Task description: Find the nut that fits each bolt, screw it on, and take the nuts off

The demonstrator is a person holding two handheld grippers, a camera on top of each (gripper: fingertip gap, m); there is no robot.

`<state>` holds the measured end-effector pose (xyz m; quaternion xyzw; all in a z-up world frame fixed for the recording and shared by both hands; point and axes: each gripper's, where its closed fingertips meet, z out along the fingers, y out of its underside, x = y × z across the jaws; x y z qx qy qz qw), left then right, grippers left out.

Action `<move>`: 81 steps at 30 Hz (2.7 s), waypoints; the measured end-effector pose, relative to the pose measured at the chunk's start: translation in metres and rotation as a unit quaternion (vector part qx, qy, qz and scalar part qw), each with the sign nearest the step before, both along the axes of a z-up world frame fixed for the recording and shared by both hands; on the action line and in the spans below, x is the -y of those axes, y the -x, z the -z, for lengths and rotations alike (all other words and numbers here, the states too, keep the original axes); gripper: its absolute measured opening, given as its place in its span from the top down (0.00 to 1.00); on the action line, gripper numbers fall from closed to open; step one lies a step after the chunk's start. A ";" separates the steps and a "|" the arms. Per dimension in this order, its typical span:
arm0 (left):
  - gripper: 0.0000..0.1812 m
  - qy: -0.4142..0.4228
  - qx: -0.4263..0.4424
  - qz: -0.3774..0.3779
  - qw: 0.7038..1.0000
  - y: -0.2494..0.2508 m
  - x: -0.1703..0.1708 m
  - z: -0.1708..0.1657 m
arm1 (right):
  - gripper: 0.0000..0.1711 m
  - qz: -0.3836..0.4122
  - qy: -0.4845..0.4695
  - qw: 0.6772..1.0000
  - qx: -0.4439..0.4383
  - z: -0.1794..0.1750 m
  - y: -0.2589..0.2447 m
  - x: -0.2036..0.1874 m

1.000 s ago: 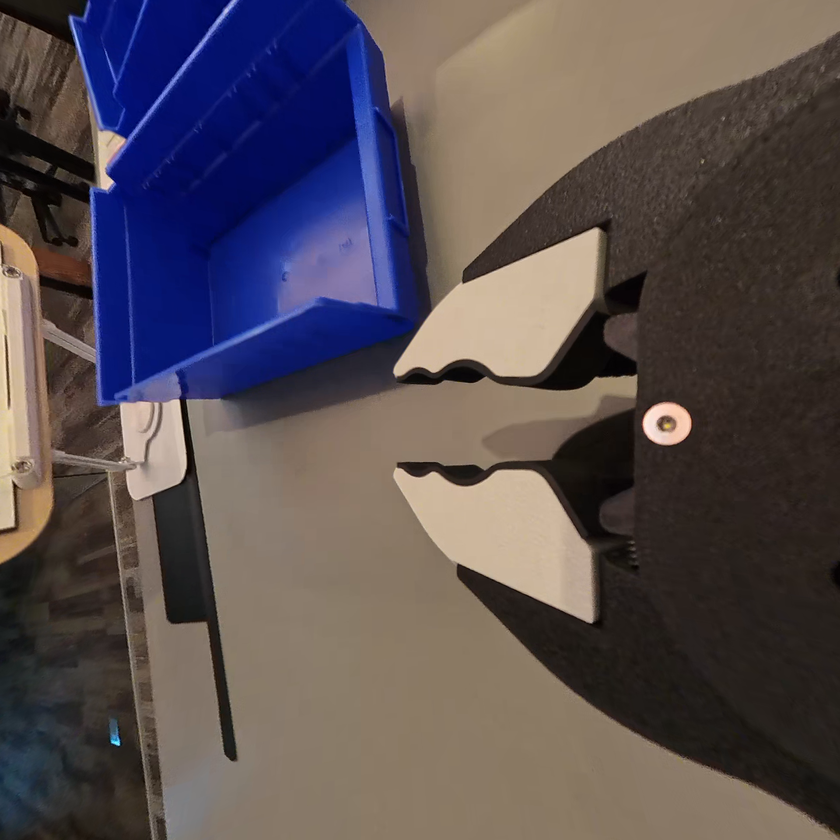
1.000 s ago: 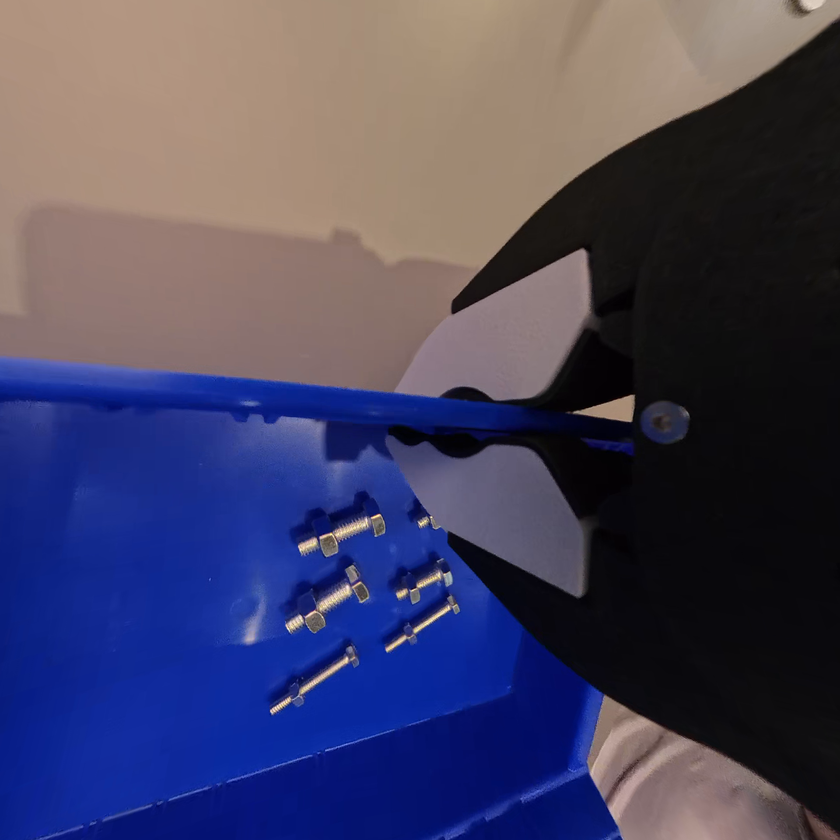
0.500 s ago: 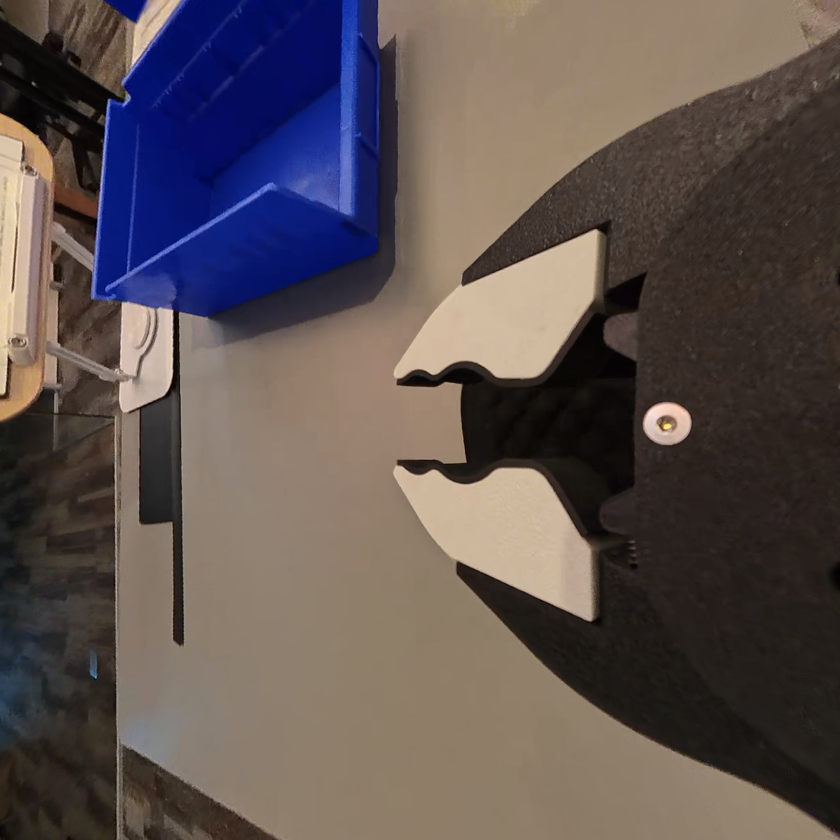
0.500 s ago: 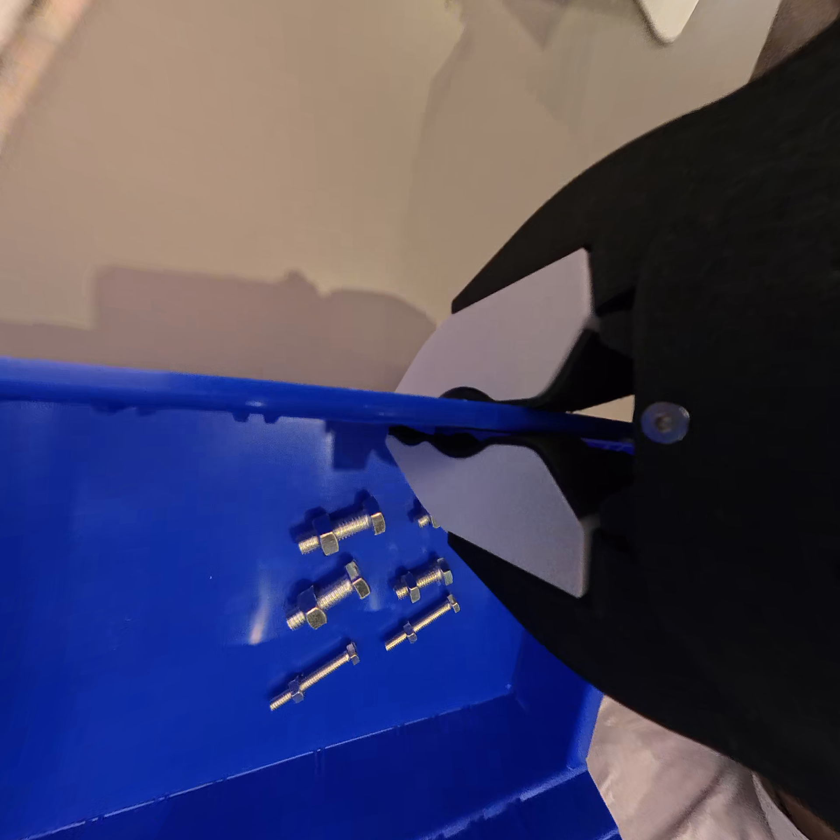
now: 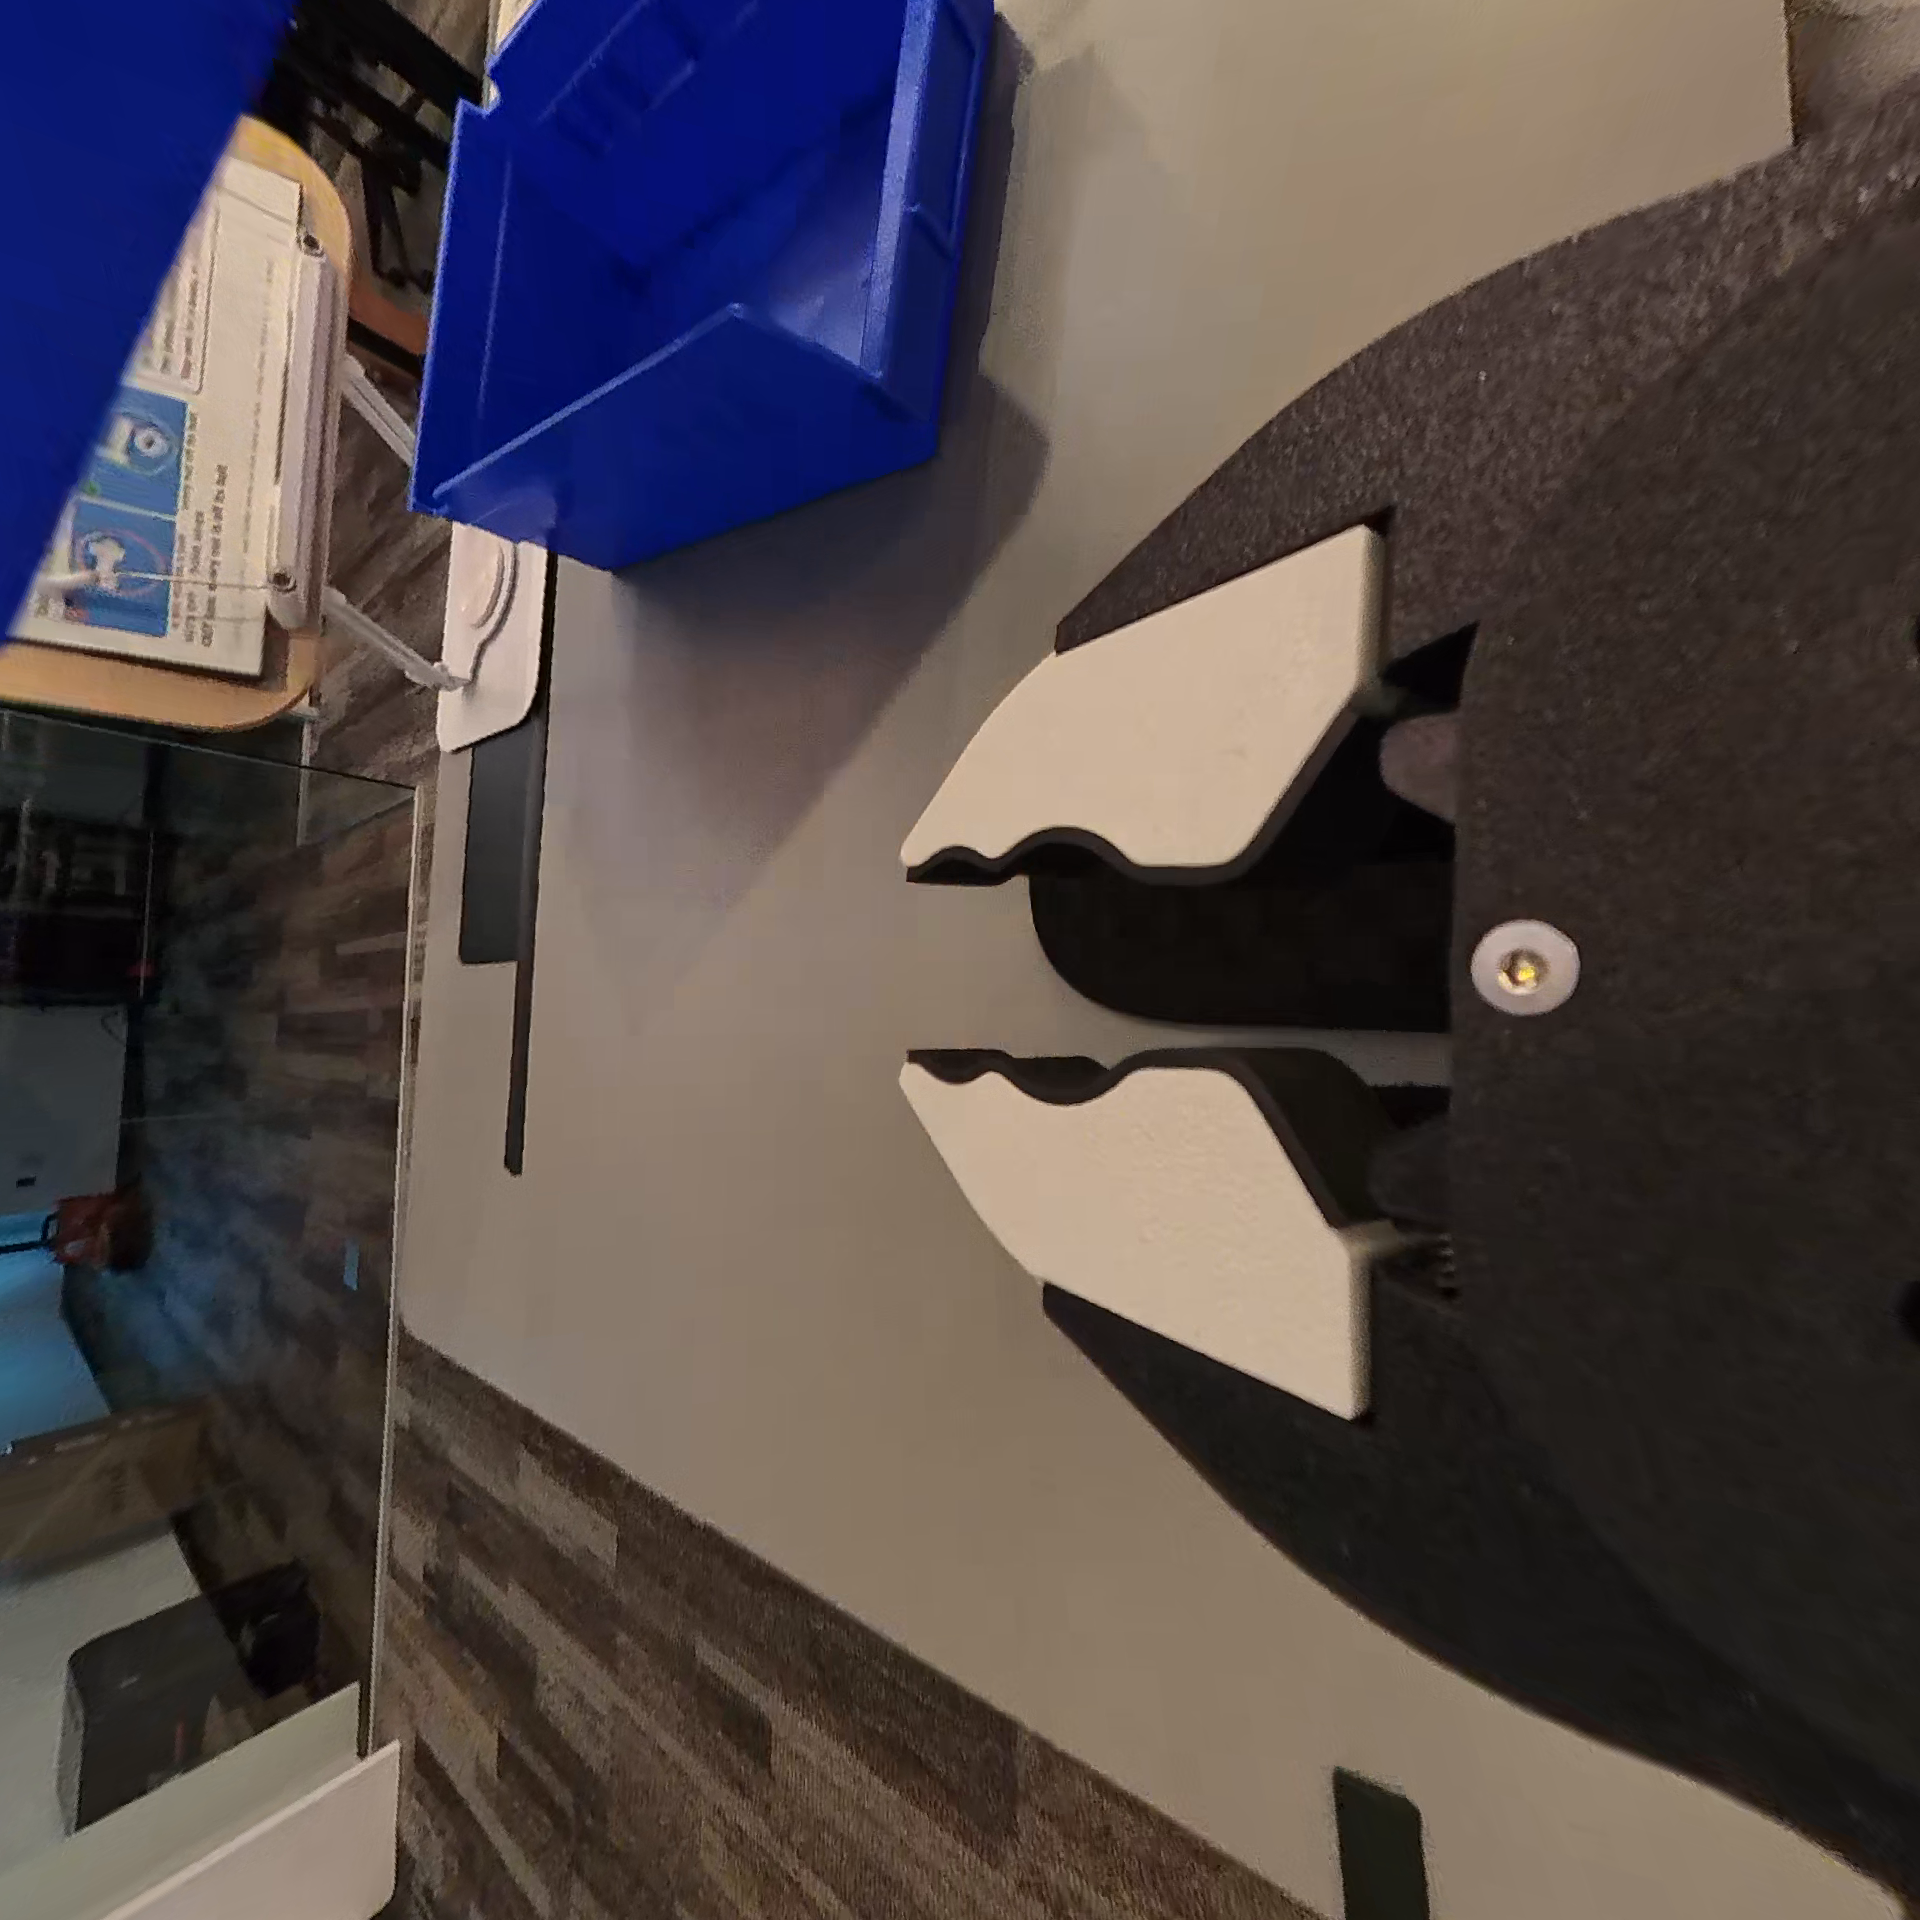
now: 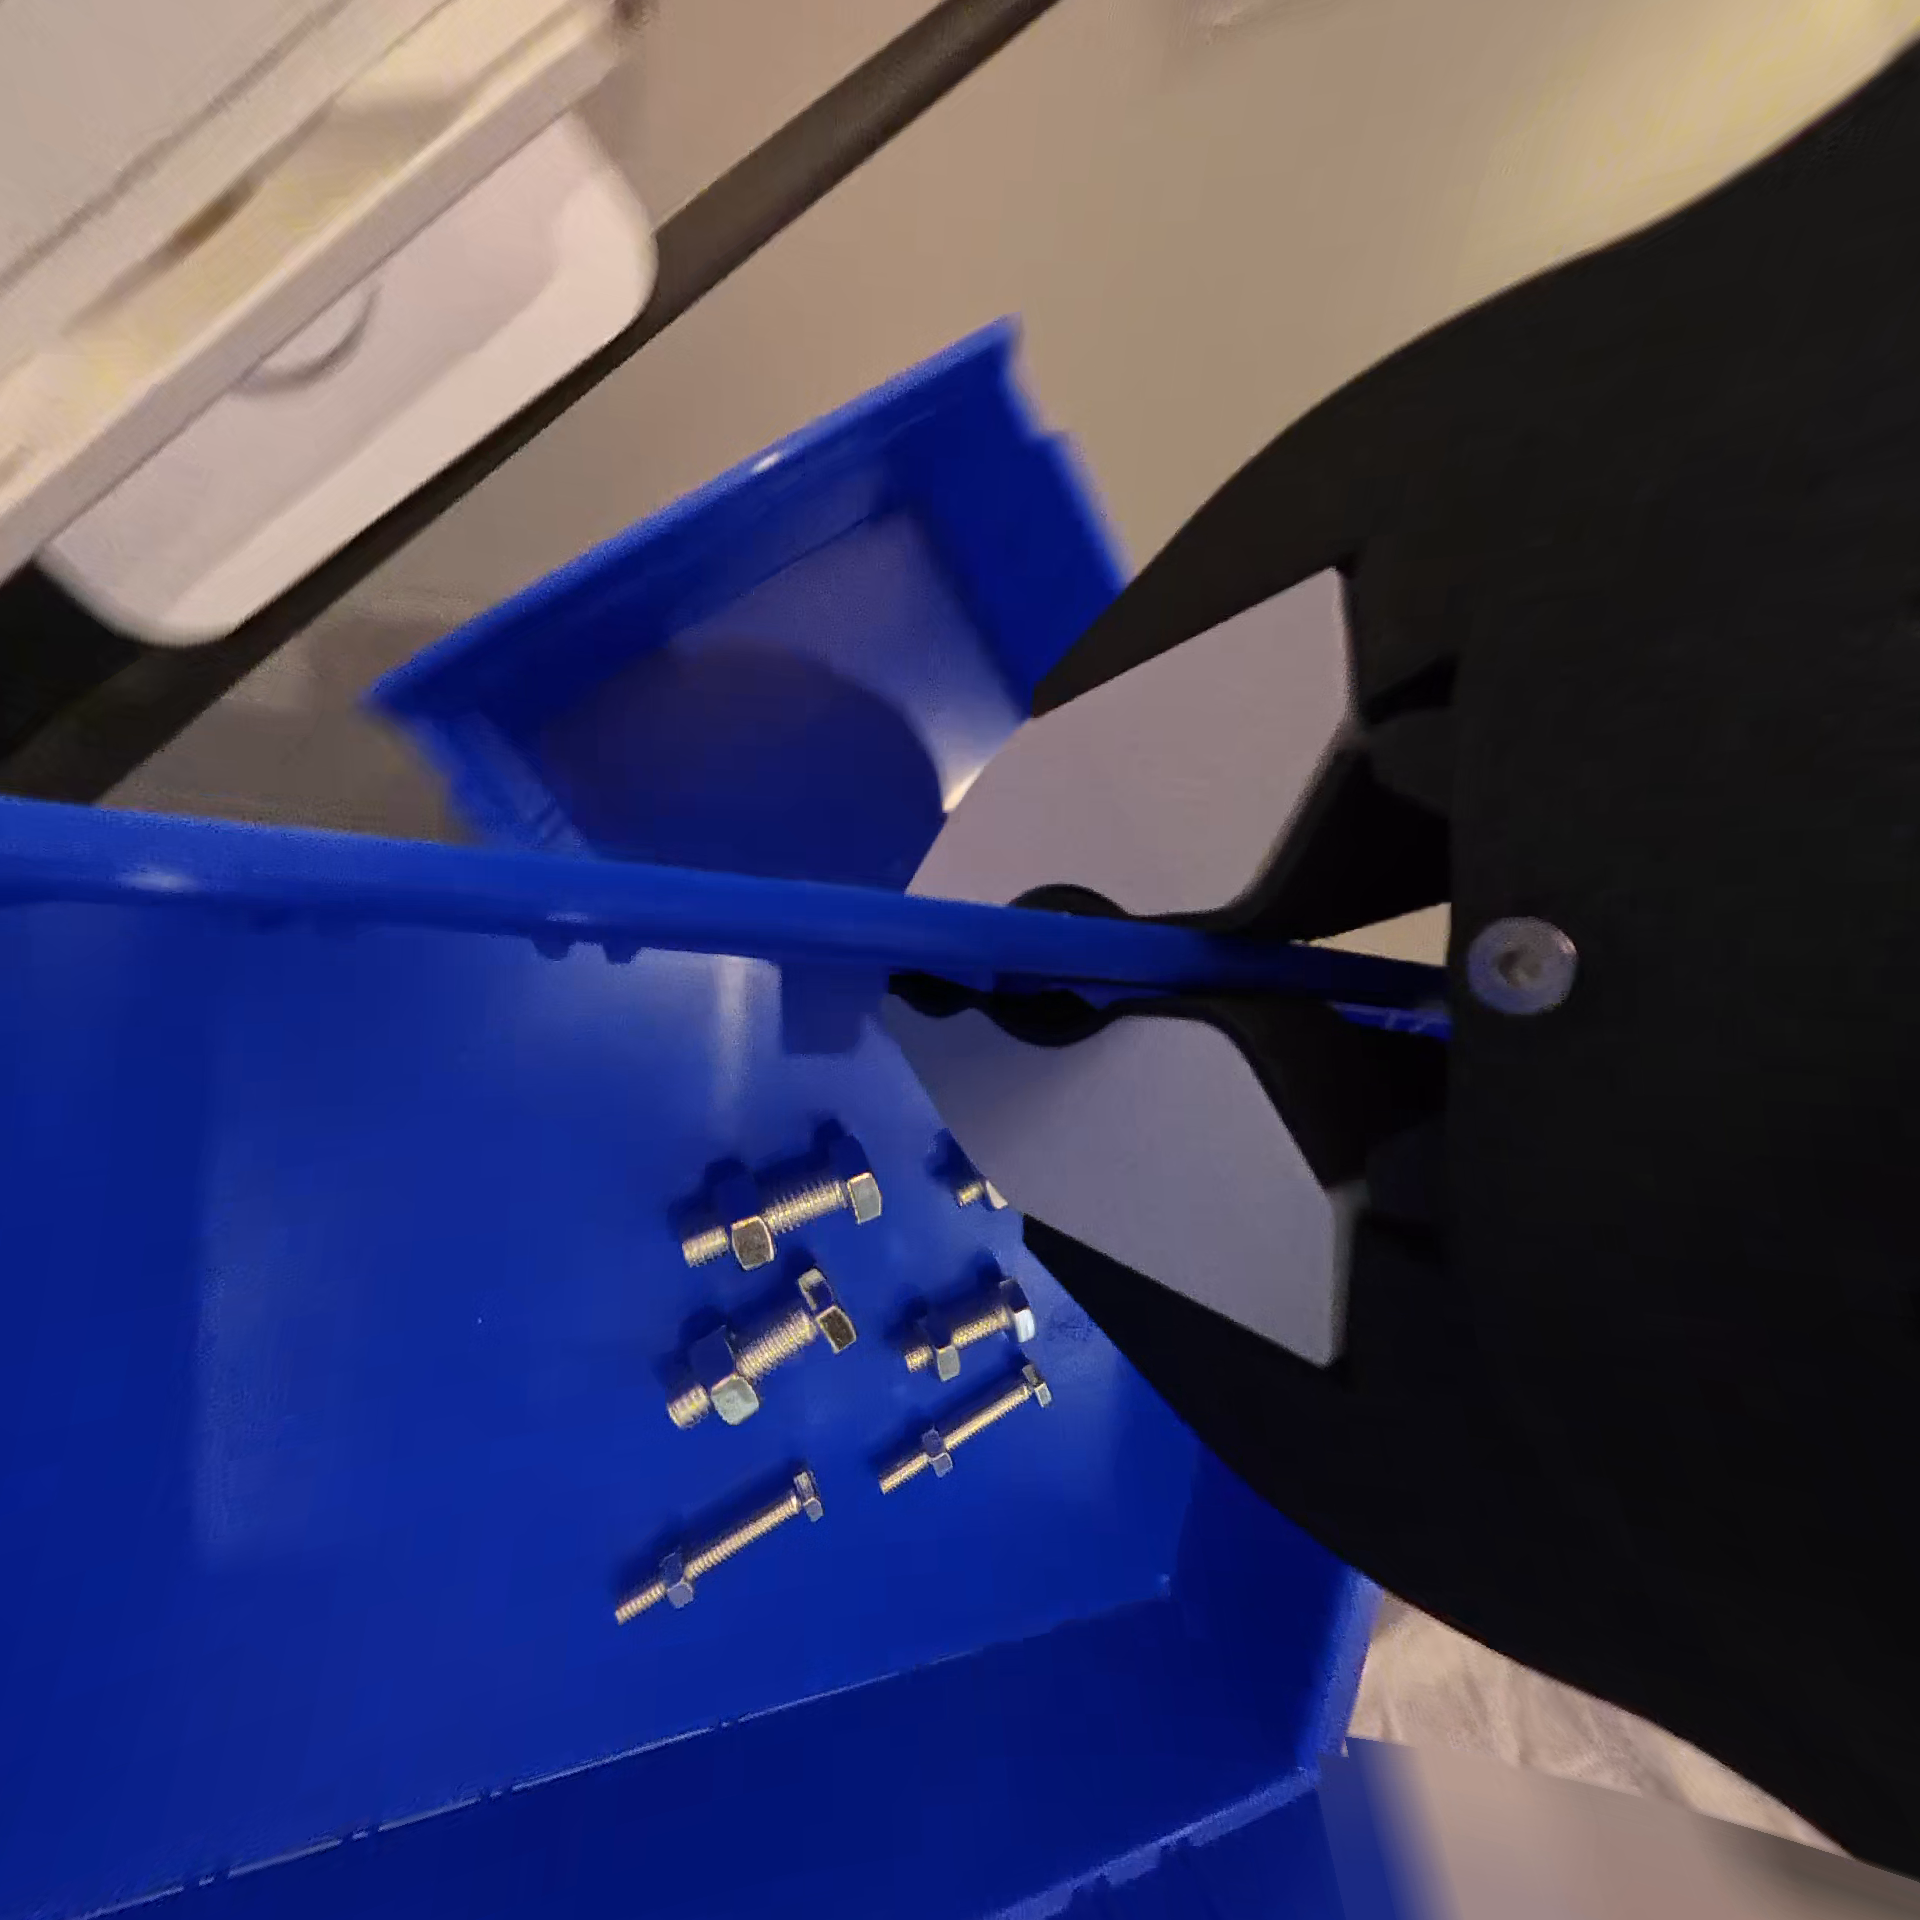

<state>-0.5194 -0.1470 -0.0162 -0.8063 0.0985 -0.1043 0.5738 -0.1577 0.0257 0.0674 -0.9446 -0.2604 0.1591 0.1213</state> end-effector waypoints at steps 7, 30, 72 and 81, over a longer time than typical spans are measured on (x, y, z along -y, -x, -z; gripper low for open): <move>0.80 0.018 -0.001 -0.046 0.999 0.044 0.001 -0.002 | 0.97 -0.061 0.009 0.998 -0.009 0.059 0.179 -0.055; 0.75 0.072 0.026 -0.097 0.992 0.068 -0.097 0.050 | 0.93 -0.019 0.016 0.999 0.040 0.190 0.299 -0.092; 0.97 0.114 -0.117 0.124 0.979 0.171 -0.140 0.058 | 0.85 0.166 -0.228 0.959 -0.010 0.096 -0.165 0.101; 0.87 0.059 -0.033 0.087 0.994 0.174 -0.139 0.038 | 0.74 0.239 -0.187 0.951 -0.069 0.098 -0.134 0.090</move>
